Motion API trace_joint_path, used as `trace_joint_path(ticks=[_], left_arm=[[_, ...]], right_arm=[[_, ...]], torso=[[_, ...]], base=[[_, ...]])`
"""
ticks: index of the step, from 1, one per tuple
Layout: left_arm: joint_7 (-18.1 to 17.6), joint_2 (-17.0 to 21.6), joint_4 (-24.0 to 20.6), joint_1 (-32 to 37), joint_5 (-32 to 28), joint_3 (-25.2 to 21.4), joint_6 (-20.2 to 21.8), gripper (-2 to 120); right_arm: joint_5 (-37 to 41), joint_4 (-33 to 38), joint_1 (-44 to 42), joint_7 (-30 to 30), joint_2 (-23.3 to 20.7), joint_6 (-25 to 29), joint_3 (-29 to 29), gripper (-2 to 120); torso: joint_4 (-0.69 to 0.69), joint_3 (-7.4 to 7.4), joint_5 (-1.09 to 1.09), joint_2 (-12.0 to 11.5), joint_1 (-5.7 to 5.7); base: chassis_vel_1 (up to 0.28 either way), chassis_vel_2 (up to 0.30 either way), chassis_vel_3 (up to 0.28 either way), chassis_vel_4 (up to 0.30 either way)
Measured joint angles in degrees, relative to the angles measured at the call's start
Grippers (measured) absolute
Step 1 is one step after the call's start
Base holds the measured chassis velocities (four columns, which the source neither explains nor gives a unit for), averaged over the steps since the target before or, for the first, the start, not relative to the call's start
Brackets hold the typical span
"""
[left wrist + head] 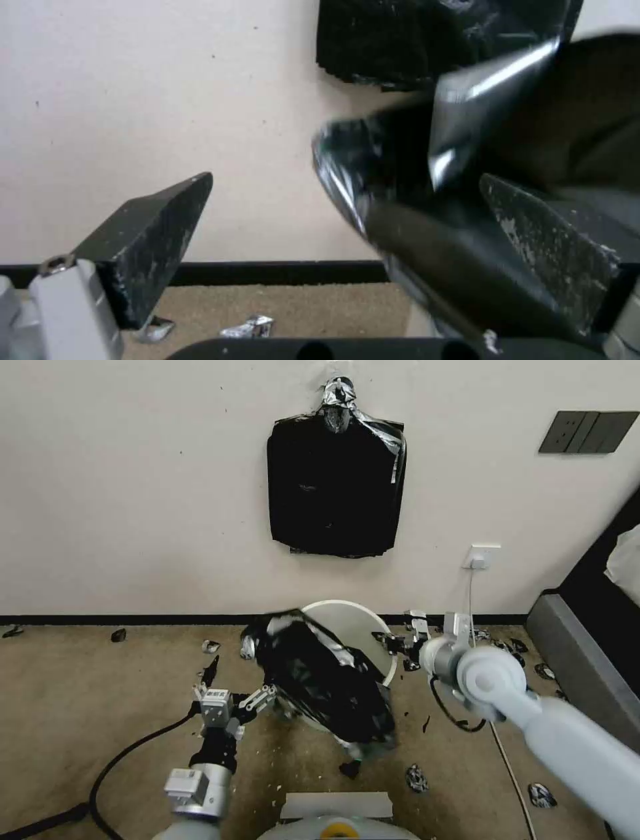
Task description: Place a trash bag onto the trash bin.
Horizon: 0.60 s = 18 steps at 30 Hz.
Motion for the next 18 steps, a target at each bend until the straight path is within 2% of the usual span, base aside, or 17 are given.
trace_joint_path(ticks=[3, 5, 7, 13, 18], left_arm=[[-0.01, 0.04, 0.01, 0.02, 0.00, 0.06, -0.01, 100], [-0.02, 0.08, 0.02, 0.03, 0.00, 0.06, 0.00, 100], [-0.02, 0.20, 0.02, 0.01, -0.01, 0.08, -0.01, 100], [-0.05, 0.53, 0.01, 0.00, -0.14, 0.01, -0.01, 100], [-0.09, 0.85, -0.18, 0.06, -0.30, -0.18, 0.02, 100]], right_arm=[[-3.58, 2.21, -6.30, 4.97, 3.82, 1.80, 2.82, 6], [-4.23, 2.40, -7.18, 5.54, 4.49, 2.08, 3.23, 6], [-6.81, 3.05, -10.22, 7.77, 7.26, 3.09, 4.67, 6], [-11.82, 3.30, -13.90, 8.92, 10.68, 4.97, 5.30, 6], [-15.41, 1.85, -15.77, 7.34, 13.83, 7.65, 5.09, 6]], torso=[[0.01, 0.00, 0.00, 0.00, 0.00], [0.01, 0.00, 0.00, 0.00, 0.00], [0.00, 0.00, -0.01, 0.00, 0.00], [0.00, 0.00, -0.01, 0.00, 0.00], [0.00, 0.00, -0.01, 0.00, 0.00]], base=[[0.000, 0.000, 0.000, 0.000], [0.000, 0.000, 0.000, 0.000], [0.000, 0.000, 0.000, 0.000], [0.000, 0.000, 0.000, 0.000], [0.000, 0.000, 0.000, 0.000]])
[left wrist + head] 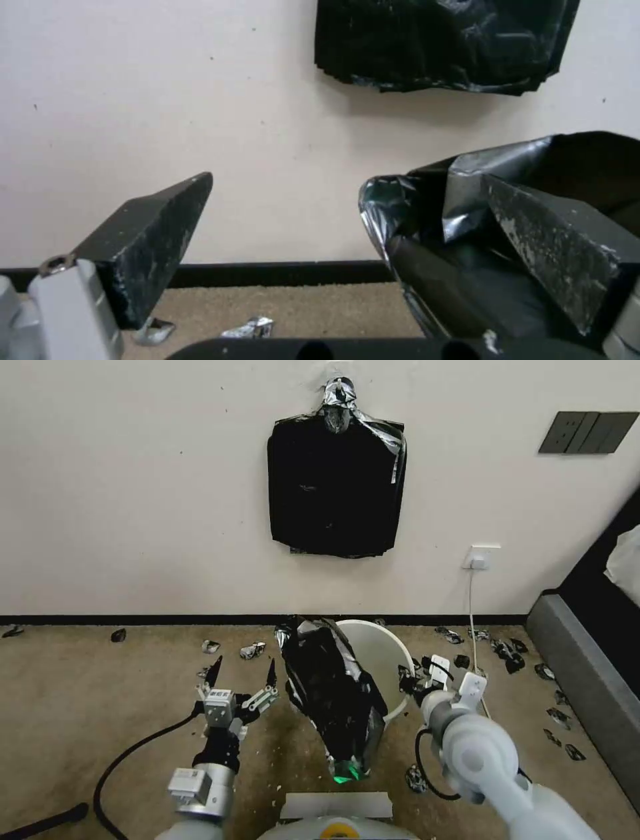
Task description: Place a trash bag onto the trash bin.
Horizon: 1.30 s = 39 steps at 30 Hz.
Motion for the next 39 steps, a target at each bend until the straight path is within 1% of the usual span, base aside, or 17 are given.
trace_joint_path(ticks=[3, 7, 19, 20, 22, 23, 25, 26, 27, 29, 30, 31, 34, 35, 37, 38, 39], left_arm=[[-0.01, 0.18, -0.23, 0.22, -0.02, -0.05, 0.04, 100], [-0.03, 0.35, -0.43, 0.47, -0.03, -0.24, 0.06, 100], [-0.10, 0.39, -0.71, 0.74, -0.06, -0.33, 0.25, 100], [-0.10, 0.39, -0.74, 0.83, -0.07, -0.32, 0.25, 100], [-0.10, 0.40, -0.75, 0.93, -0.10, -0.41, 0.26, 100], [-0.10, 0.40, -0.75, 0.93, -0.10, -0.41, 0.26, 100], [-0.12, 0.36, -0.75, 0.96, -0.11, -0.45, 0.26, 100], [-0.13, 0.30, -0.75, 0.96, -0.12, -0.43, 0.26, 100], [-0.13, 0.30, -0.75, 0.96, -0.12, -0.43, 0.26, 100], [-0.15, 0.21, -0.77, 0.96, -0.13, -0.37, 0.26, 100], [-0.16, 0.19, -0.79, 0.96, -0.13, -0.30, 0.27, 100], [-0.16, 0.19, -0.79, 0.96, -0.13, -0.30, 0.27, 100], [-0.21, 0.20, -0.76, 1.01, -0.31, -0.26, 0.31, 100], [-0.21, 0.20, -0.76, 1.01, -0.31, -0.26, 0.31, 100], [-0.23, 0.19, -0.85, 1.24, -0.69, -0.18, 0.47, 100], [-0.26, 0.17, -1.11, 1.50, -0.83, -0.10, 0.69, 100], [-0.26, 0.17, -1.11, 1.50, -0.83, -0.10, 0.69, 100]], right_arm=[[-0.93, -0.97, -0.22, -0.49, 1.50, 0.51, -0.51, 6], [-0.67, -1.41, 0.33, 0.38, 2.54, 0.47, -1.15, 6], [1.71, -3.05, 2.04, 0.92, 1.65, -0.85, -2.79, 6], [2.07, -3.25, 2.13, 0.91, 1.66, -1.01, -2.82, 9], [2.44, -3.36, 2.10, 0.78, 1.67, -1.03, -2.77, 18], [2.44, -3.36, 2.10, 0.78, 1.67, -1.03, -2.77, 18], [2.42, -3.29, 2.00, 0.66, 1.59, -0.93, -2.70, 25], [2.23, -3.12, 1.96, 0.53, 1.47, -0.89, -2.67, 32], [2.23, -3.12, 1.96, 0.53, 1.47, -0.89, -2.67, 32], [1.64, -2.74, 1.86, 0.23, 1.12, -0.84, -2.62, 38], [0.82, -2.29, 1.71, -0.23, 0.62, -0.79, -2.51, 45], [0.82, -2.29, 1.71, -0.23, 0.62, -0.79, -2.51, 45], [-1.61, -0.10, 1.00, -2.25, -1.57, -0.81, -1.70, 60], [-1.61, -0.10, 1.00, -2.25, -1.57, -0.81, -1.70, 60], [-3.10, 2.63, 0.57, -3.99, -3.85, -0.91, -0.96, 69], [-4.39, 4.49, 0.42, -5.74, -5.57, -0.96, -0.54, 75], [-4.39, 4.49, 0.42, -5.74, -5.57, -0.96, -0.54, 75]], torso=[[0.00, 0.00, 0.01, 0.00, 0.00], [0.00, 0.00, 0.01, 0.00, 0.00], [0.00, 0.00, 0.01, 0.00, 0.00], [0.00, 0.00, 0.01, 0.00, 0.00], [0.00, 0.00, 0.01, 0.00, 0.00], [0.00, 0.00, 0.01, 0.00, 0.00], [0.00, 0.00, 0.01, 0.00, 0.00], [0.00, 0.01, 0.01, 0.00, 0.00], [0.00, 0.01, 0.01, 0.00, 0.00], [0.00, 0.00, 0.01, 0.00, 0.00], [0.00, 0.00, 0.01, 0.00, 0.00], [0.00, 0.00, 0.01, 0.00, 0.00], [0.00, 0.00, 0.02, 0.00, 0.00], [0.00, 0.00, 0.02, 0.00, 0.00], [-0.01, 0.00, 0.02, 0.00, 0.00], [-0.01, 0.00, 0.03, 0.00, 0.00], [-0.01, 0.00, 0.03, 0.00, 0.00]], base=[[0.000, 0.000, 0.000, 0.000], [0.000, 0.000, 0.000, 0.000], [0.000, 0.000, 0.000, 0.000], [0.000, 0.000, 0.000, 0.000], [0.000, 0.000, 0.000, 0.000], [0.000, 0.000, 0.000, 0.000], [0.000, 0.000, 0.000, 0.000], [0.000, 0.000, 0.000, 0.000], [0.000, 0.000, 0.000, 0.000], [0.000, 0.000, 0.000, 0.000], [0.000, 0.000, 0.000, 0.000], [0.000, 0.000, 0.000, 0.000], [0.000, 0.000, 0.000, 0.000], [0.000, 0.000, 0.000, 0.000], [0.000, 0.000, 0.000, 0.000], [0.000, 0.000, 0.000, 0.000], [0.000, 0.000, 0.000, 0.000]])
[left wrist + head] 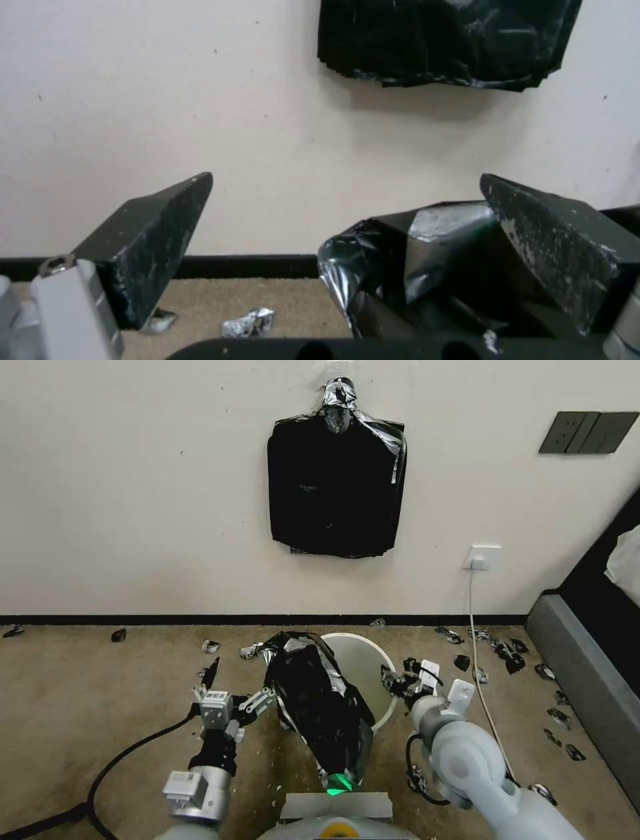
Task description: Place a trash bag onto the trash bin.
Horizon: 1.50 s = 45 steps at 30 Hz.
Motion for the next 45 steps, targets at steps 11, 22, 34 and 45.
trace_joint_path(ticks=[11, 22, 34, 45], left_arm=[[-1.90, -0.18, -1.44, 1.81, -0.36, 1.49, 2.86, 100], [-3.85, -0.03, -1.76, 2.48, -0.53, 3.08, 5.51, 100], [-7.88, 1.11, -1.80, 1.25, -0.50, 6.71, 10.90, 100], [-12.95, 3.78, -0.51, -3.80, -7.23, 11.58, 18.47, 100]], right_arm=[[2.07, 7.94, 14.65, -21.25, -14.21, -12.69, -6.90, 100], [4.69, 4.64, 24.24, -18.61, -13.65, -17.80, -18.59, 98], [1.80, 0.88, 28.38, -16.65, -12.74, -18.32, -23.87, 55], [1.82, -0.70, 30.40, -16.51, -13.18, -17.97, -25.35, 18]], torso=[[0.02, 0.00, -0.01, 0.00, 0.00], [0.01, 0.00, -0.02, 0.00, 0.00], [0.01, 0.00, -0.02, 0.00, 0.00], [0.00, 0.00, -0.02, 0.00, 0.00]], base=[[0.000, 0.000, 0.000, 0.000], [0.000, 0.000, 0.000, 0.000], [0.000, 0.000, 0.000, 0.000], [0.000, 0.000, 0.000, 0.000]])
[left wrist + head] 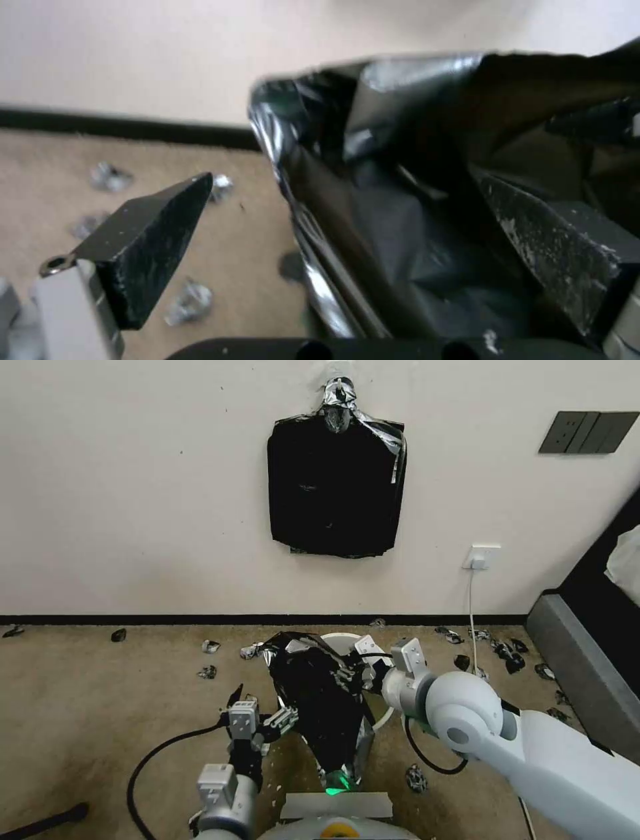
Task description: Place a trash bag onto the trash bin.
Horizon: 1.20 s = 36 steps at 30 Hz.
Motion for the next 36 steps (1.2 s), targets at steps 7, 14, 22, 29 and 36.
trace_joint_path(ticks=[7, 14, 22, 29, 36], left_arm=[[-4.07, 0.31, 3.57, -6.36, -4.46, 2.75, 4.77, 100], [-6.77, -0.14, 7.00, -10.93, -8.44, 5.75, 8.68, 100], [-14.62, -1.79, 9.24, -17.52, -14.40, 8.16, 15.35, 100], [-23.65, -3.15, 11.83, -22.13, -17.25, 9.99, 22.87, 100], [-27.47, -3.92, 13.25, -24.97, -20.82, 10.95, 24.82, 80]], right_arm=[[0.33, -1.15, -0.76, -0.08, -0.87, 0.12, 0.76, 0], [0.39, -1.74, -1.65, -0.53, -1.29, 0.24, 1.19, 0], [0.33, -1.96, -1.71, -0.86, -1.63, 0.30, 1.32, 0], [0.13, -2.43, -1.78, -1.32, -1.89, 0.43, 1.56, 0], [0.02, -2.63, -1.89, -1.44, -1.84, 0.56, 1.64, 0]], torso=[[0.00, 0.00, 0.00, 0.00, 0.00], [0.00, 0.00, 0.01, 0.00, 0.00], [0.00, 0.00, 0.01, 0.00, 0.00], [0.00, 0.00, 0.00, 0.00, 0.00], [0.00, 0.00, 0.01, 0.00, 0.00]], base=[[0.000, 0.000, 0.000, 0.000], [0.000, 0.000, 0.000, 0.000], [0.000, 0.000, 0.000, 0.000], [0.000, 0.000, 0.000, 0.000], [0.000, 0.000, 0.000, 0.000]])
